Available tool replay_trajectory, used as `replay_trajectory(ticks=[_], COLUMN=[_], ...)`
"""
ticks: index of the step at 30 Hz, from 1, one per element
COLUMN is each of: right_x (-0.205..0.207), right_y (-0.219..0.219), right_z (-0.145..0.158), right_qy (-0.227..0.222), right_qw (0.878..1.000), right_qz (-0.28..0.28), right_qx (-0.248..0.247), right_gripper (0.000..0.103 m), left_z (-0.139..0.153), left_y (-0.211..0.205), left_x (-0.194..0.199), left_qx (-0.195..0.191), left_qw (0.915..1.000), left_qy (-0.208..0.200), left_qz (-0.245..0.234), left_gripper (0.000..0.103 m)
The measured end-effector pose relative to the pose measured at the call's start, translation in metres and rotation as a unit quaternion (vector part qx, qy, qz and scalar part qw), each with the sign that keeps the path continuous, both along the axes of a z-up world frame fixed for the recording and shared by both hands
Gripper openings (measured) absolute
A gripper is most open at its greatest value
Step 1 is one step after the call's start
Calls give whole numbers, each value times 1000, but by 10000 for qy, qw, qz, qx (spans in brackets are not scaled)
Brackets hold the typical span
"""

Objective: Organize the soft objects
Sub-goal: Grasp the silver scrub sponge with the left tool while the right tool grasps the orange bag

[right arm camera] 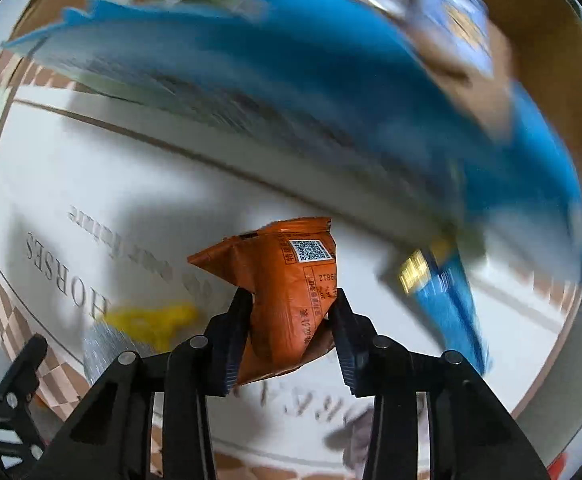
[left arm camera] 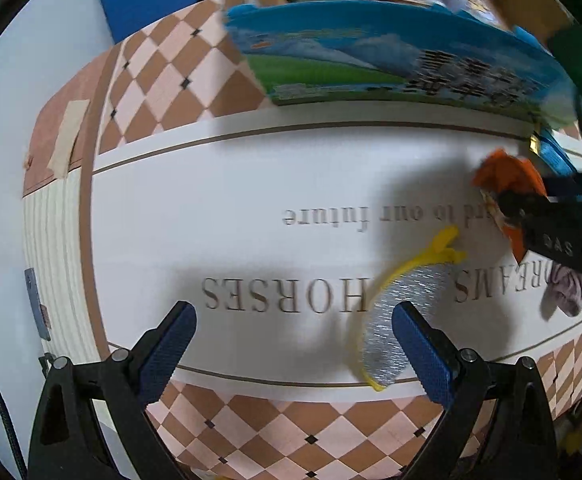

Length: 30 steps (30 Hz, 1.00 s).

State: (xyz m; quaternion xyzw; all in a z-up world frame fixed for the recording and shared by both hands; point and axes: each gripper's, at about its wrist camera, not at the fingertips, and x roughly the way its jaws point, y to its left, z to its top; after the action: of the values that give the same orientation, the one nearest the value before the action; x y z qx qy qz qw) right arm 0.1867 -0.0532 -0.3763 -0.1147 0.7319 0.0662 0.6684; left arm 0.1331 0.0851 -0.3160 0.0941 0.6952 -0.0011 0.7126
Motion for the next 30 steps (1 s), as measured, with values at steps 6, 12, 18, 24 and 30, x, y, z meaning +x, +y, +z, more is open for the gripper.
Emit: replay_trajectory(ticks=[6, 12, 18, 24, 30], right_x=[-37, -65, -75, -89, -83], right_y=[-52, -74, -83, -79, -67], right_z=[5, 9, 4, 4, 9], right_qy=[174, 251, 301, 275, 218], right_qw=[9948, 9875, 9841, 9846, 9856], right_qz=[-1000, -1529, -1718, -1692, -1647], right_qx=[38, 301, 344, 335, 314], right_gripper=[41, 41, 40, 40, 40], left_z=[-11, -39, -68, -79, -78], left_y=[-36, -74, -86, -84, -75], left_x=[-5, -13, -20, -19, -11], left_qx=[-32, 56, 93, 21, -381], left_qw=[9985, 9928, 9886, 9894, 9872], left_qy=[164, 529, 876, 1003, 1372], left_qz=[-519, -1075, -1220, -1055, -715], left_gripper=[100, 100, 100, 90, 49])
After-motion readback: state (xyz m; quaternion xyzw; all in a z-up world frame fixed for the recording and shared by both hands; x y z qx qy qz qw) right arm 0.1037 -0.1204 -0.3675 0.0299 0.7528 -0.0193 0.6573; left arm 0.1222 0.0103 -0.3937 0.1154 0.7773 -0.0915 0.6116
